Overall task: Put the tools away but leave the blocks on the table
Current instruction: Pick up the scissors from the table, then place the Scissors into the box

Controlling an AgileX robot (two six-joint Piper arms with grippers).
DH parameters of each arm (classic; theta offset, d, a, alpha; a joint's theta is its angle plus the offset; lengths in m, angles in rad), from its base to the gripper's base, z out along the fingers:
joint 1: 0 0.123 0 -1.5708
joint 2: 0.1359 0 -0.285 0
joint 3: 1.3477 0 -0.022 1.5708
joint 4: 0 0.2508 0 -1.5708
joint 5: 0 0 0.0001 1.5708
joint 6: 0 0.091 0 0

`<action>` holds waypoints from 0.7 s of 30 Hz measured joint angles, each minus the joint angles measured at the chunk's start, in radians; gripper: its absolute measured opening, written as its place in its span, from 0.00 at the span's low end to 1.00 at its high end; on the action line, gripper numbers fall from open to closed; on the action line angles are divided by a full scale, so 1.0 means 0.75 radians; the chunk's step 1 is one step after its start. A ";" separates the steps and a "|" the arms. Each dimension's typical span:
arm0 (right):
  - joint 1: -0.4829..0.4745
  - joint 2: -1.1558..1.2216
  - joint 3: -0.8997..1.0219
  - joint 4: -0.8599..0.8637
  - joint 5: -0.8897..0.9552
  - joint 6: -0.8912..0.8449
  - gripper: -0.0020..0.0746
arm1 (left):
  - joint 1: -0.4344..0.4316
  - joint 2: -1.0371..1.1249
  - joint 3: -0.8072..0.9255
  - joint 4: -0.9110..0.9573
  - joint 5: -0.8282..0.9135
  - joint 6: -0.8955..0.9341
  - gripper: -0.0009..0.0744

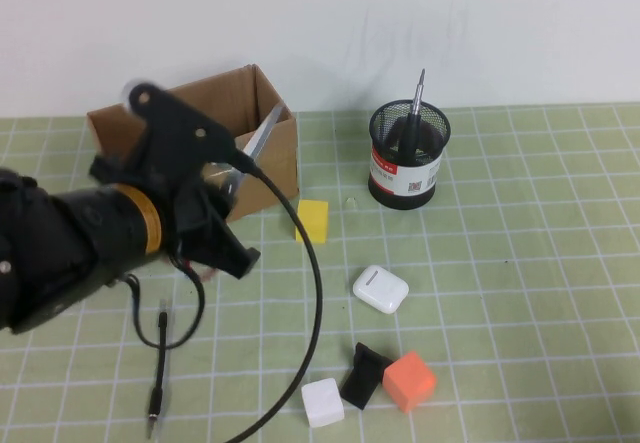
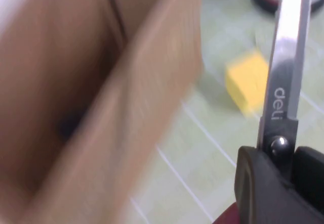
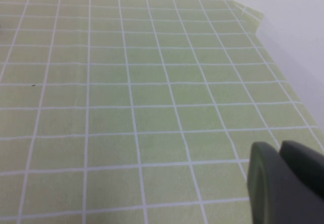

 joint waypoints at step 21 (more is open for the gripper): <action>0.000 0.000 0.000 0.000 0.000 0.000 0.01 | 0.294 0.108 -0.203 0.645 -0.232 -0.222 0.13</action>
